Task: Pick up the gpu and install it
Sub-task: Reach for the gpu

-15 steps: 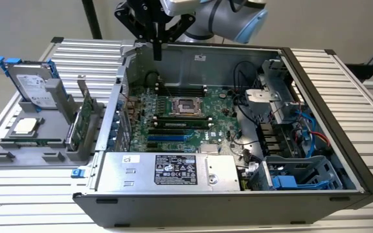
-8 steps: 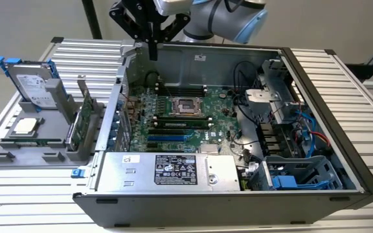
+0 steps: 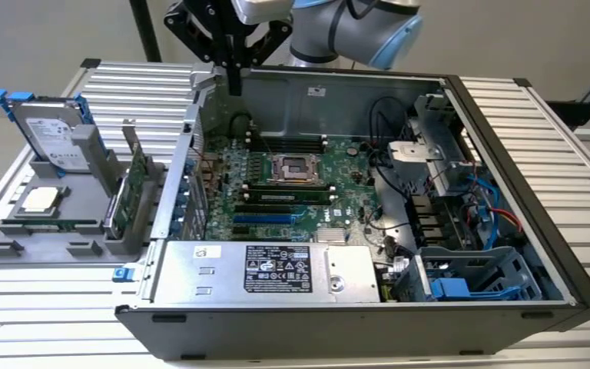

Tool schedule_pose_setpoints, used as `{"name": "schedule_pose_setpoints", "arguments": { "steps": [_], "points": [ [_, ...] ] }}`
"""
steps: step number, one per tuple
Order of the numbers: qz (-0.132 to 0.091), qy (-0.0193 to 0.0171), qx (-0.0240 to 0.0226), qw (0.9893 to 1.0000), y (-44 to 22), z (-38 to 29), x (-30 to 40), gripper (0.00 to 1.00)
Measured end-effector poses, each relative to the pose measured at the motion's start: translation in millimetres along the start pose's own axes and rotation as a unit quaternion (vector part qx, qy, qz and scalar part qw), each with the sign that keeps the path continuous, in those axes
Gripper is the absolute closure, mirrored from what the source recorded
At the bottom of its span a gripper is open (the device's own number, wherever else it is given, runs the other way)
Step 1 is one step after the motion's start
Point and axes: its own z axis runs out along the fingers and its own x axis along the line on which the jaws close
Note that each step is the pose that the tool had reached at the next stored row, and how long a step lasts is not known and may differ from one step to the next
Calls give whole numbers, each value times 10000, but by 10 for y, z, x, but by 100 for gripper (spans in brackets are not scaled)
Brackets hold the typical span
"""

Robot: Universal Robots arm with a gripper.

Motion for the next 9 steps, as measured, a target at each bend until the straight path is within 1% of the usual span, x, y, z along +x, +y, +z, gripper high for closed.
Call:
{"name": "schedule_pose_setpoints", "arguments": {
  "steps": [9],
  "points": [
    [-1,0,0,10000,-7,-2,102,100]
  ]
}}
